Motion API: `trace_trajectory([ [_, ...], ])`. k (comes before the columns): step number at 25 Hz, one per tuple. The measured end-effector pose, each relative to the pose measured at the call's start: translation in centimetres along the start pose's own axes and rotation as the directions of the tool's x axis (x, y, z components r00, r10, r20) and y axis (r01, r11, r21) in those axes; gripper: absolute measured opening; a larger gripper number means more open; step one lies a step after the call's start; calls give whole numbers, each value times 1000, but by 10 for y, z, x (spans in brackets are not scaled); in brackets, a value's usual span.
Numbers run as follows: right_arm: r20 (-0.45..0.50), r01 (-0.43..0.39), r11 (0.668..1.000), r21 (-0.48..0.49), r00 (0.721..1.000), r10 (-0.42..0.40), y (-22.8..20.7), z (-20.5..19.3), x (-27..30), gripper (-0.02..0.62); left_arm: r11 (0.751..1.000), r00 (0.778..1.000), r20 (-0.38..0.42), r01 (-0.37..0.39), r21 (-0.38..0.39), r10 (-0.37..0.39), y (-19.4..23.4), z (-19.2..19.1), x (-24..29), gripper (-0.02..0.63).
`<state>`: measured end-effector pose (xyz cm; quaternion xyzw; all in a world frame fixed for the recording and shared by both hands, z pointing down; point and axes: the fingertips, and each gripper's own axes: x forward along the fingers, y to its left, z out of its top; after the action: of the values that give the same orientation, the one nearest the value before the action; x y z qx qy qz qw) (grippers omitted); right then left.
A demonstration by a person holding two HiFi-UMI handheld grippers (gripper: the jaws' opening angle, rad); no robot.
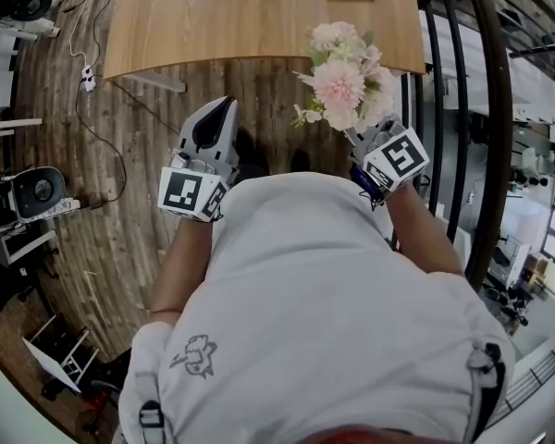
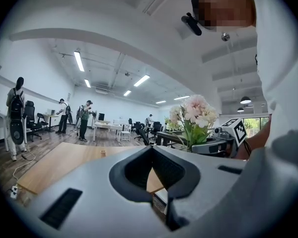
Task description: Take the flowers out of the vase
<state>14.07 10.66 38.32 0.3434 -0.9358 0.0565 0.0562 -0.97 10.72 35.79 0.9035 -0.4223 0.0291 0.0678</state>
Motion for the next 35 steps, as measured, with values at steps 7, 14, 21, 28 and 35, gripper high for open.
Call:
trace_trajectory([
  [7,29,22,1000,0,999,-22,15,0,-31,58,1000,1000,-5,-12,3,12,-24,-7,-11,5],
  [14,43,20,1000,-11,999,-20,13,-1,-31,58,1000,1000,4,-21,-13,21,-27,-9,-7,5],
  [21,47,26,1000,-12,999,-25,13,2,-31,58,1000,1000,8,-10,6,10,-30,-7,-8,5],
  [28,50,19,1000,-11,999,-19,15,7,-29,58,1000,1000,10,-9,3,9,-29,-4,-9,5],
  [35,57,30,1000,1,998,-30,12,10,-25,57,1000,1000,10,-11,1,11,-26,-2,-10,5],
])
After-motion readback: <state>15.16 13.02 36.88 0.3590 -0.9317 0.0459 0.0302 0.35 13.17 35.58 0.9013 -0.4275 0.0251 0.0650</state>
